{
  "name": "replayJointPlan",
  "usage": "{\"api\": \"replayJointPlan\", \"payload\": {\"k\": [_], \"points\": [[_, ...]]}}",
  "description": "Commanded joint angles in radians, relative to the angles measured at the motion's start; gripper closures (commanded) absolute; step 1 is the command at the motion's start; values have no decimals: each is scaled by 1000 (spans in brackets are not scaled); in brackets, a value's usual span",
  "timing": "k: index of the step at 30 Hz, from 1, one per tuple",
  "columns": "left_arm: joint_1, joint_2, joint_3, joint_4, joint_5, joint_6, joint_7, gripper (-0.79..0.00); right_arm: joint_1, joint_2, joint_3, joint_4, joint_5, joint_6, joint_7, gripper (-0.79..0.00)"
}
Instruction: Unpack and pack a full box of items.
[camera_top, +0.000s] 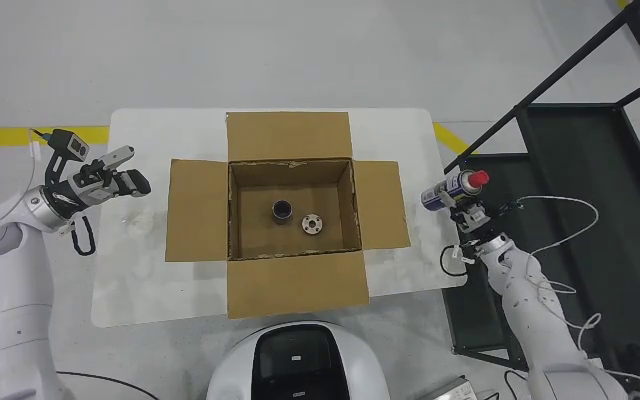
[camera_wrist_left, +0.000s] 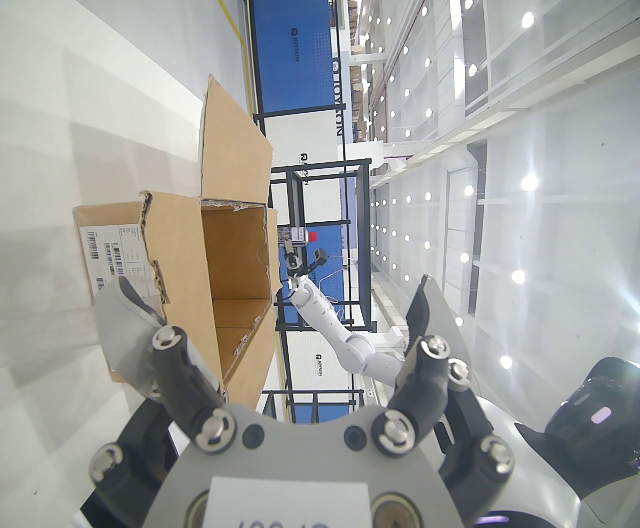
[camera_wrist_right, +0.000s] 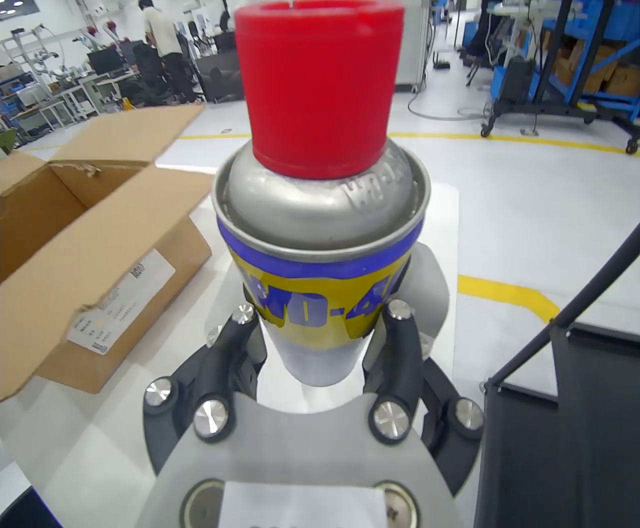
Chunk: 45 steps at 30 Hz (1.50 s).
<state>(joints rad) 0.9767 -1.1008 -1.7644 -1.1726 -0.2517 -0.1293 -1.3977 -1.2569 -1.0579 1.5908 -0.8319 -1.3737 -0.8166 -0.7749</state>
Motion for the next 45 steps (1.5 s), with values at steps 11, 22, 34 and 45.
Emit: {"api": "replayJointPlan", "payload": {"k": [11,22,34,45], "points": [[0,0,0,0,0,0,0,-785,-233,29,82,-671,39,-35,235,0],[0,0,0,0,0,0,0,-785,-261,21,1,-831,58,-11,373,0],[0,0,0,0,0,0,0,-785,-263,25,-6,-849,28,-44,423,0],[0,0,0,0,0,0,0,-785,-94,38,-181,-1059,-126,-196,744,0]]}}
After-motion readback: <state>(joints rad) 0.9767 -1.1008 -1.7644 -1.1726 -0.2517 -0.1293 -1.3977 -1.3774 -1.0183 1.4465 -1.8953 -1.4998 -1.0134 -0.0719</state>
